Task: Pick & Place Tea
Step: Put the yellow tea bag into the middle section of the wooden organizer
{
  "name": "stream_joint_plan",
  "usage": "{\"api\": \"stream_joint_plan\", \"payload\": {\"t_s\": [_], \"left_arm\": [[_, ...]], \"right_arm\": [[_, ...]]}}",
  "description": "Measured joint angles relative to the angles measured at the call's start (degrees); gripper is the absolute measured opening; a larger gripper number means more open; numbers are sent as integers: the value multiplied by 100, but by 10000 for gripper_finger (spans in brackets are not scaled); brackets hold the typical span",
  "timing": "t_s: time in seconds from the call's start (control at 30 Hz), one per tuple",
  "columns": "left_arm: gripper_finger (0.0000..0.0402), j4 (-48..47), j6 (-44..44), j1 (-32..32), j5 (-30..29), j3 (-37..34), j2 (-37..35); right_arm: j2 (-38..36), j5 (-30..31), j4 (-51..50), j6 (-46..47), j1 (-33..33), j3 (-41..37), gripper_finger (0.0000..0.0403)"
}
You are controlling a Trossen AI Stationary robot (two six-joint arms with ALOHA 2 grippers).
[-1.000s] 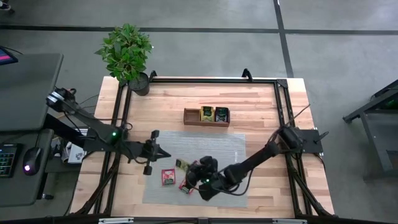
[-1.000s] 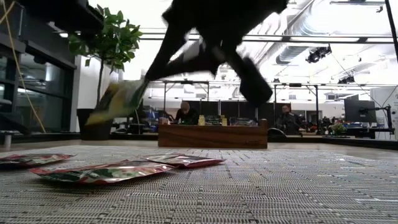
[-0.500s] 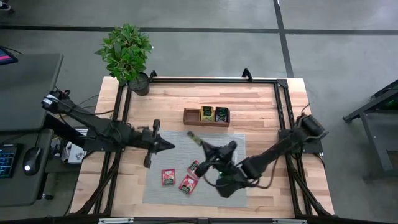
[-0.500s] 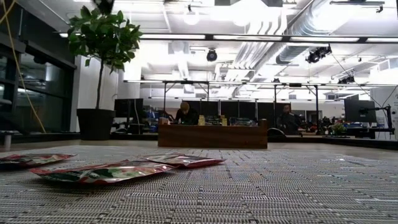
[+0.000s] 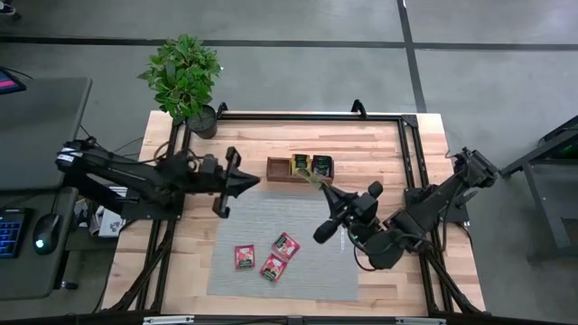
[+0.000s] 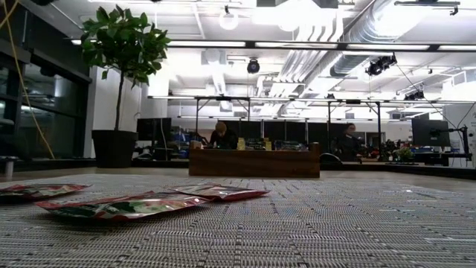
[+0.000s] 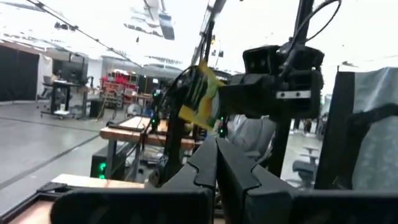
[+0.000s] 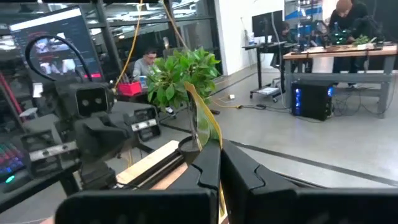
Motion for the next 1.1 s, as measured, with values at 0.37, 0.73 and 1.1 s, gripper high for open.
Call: {"api": "stream_joint_plan", "payload": {"t_s": [0.37, 0.73, 1.1], "left_arm": [[1, 868, -430, 225, 387, 0, 846], [1, 2793, -99, 231, 208, 3, 1081], [1, 1807, 41, 1054, 1912, 1911, 1435]], "right_arm": [[-8, -1221, 1139, -450, -595, -403, 0], [-10, -4523, 8121, -4733, -1350, -1787, 0], [40, -6390, 8803, -4160, -2014, -1889, 0]]}}
